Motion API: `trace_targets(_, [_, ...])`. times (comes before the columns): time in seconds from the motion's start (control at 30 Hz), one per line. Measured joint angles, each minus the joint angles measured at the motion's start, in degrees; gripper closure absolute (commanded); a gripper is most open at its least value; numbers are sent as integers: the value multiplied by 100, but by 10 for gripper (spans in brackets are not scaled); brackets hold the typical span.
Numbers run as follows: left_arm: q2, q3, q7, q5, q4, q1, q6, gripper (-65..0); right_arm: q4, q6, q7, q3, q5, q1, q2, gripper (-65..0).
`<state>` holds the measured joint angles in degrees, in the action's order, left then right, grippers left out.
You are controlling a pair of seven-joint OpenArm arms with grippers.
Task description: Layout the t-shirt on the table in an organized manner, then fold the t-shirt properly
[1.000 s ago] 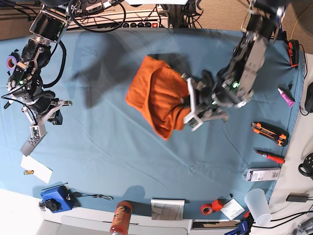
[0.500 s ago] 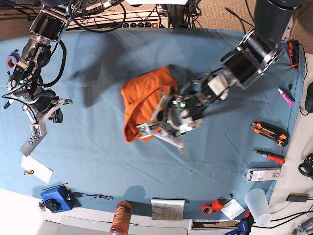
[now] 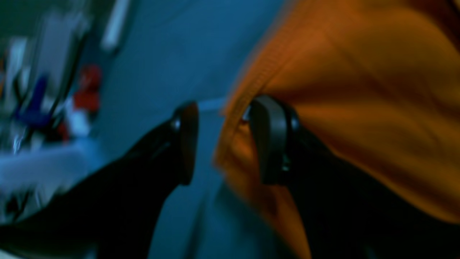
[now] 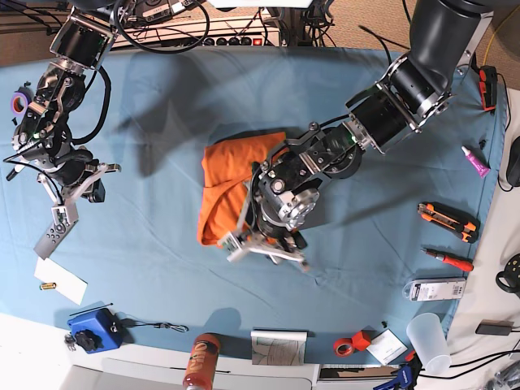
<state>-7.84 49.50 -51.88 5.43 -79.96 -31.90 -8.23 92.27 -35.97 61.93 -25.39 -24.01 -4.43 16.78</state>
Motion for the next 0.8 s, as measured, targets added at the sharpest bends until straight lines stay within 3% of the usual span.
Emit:
trace_targets(0.03, [2, 0, -168, 240, -85, 0, -223, -220, 0, 0, -2, 0, -2, 0, 0, 0])
trace_targets(0.13, [7, -9, -791, 1075, -374, -17, -774, 0, 0, 0, -4, 2, -2, 0, 0, 0])
trace_targets(0.23, [4, -9, -1550, 1784, -494, -15, -872, 0, 0, 11, -7, 0, -2, 0, 0, 0])
trace_targets(0.5, [17, -212, -2009, 2371, -520, 341, -787, 0, 0, 11, -7, 0, -197, 2, 2, 0])
trace_targets(0.6, [24, -837, -2124, 2253, -839, 852, -782, 0, 0, 11, -4, 0, -503, 2, 0, 0])
trace_targets(0.8, [-133, -2579, -1954, 1447, -2238, 2157, -391, 0, 2, -13, 262, 7, -1128, 7, 0, 0])
